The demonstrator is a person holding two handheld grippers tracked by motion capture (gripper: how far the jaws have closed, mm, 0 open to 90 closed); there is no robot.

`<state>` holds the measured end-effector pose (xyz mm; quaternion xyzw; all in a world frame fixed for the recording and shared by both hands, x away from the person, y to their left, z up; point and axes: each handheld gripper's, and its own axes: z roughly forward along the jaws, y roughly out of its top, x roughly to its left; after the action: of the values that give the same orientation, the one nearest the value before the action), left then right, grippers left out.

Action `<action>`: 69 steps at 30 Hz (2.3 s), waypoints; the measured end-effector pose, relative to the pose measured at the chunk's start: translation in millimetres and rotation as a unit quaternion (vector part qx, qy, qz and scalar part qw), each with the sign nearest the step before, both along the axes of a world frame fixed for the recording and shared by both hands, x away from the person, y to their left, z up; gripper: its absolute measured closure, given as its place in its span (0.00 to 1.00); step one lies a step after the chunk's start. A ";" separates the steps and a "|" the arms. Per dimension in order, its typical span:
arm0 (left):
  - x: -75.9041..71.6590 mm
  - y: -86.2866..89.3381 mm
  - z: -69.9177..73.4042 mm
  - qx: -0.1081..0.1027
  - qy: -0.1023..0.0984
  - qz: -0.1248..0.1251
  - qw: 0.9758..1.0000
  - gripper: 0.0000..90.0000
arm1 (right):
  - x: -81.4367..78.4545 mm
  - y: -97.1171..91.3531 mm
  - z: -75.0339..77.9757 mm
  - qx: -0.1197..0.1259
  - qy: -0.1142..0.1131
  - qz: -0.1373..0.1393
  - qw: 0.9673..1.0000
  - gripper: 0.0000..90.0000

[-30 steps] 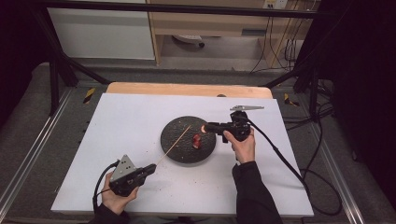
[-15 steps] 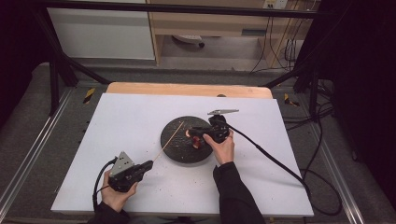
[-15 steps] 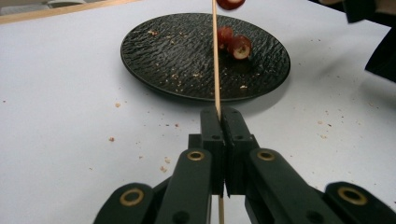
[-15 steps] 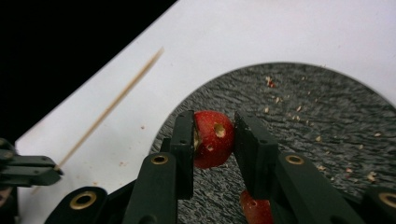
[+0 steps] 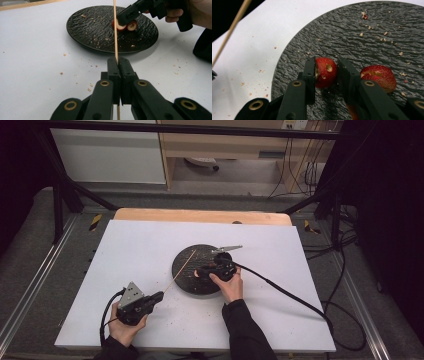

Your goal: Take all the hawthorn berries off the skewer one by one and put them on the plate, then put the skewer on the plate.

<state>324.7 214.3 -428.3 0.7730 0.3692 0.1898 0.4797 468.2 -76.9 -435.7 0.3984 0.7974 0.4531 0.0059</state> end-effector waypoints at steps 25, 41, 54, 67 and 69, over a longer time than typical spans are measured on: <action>0.2 -0.9 -0.5 0.004 0.002 0.000 1.000 0.99 | -9.9 -5.9 11.7 -0.065 -0.074 -0.001 0.995 0.25; 18.4 -14.8 8.4 0.005 0.034 0.008 0.999 0.99 | -41.5 -53.3 26.6 -0.062 -0.089 -0.020 0.994 0.03; 54.4 -48.4 19.1 0.037 0.056 0.006 0.998 0.98 | -76.3 -107.9 10.5 -0.057 -0.087 -0.030 0.994 0.01; 86.3 -72.4 16.5 0.069 0.084 0.023 0.994 0.98 | -95.4 -140.1 -6.3 -0.063 -0.089 -0.043 0.993 0.01; 88.9 -74.3 15.0 0.078 0.085 0.027 0.993 0.98 | -96.4 -142.2 -6.9 -0.061 -0.085 -0.047 0.993 0.01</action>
<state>413.6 140.0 -413.2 0.8110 0.4138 0.1640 0.3797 371.8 -219.1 -442.6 0.3946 0.8005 0.4349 0.1197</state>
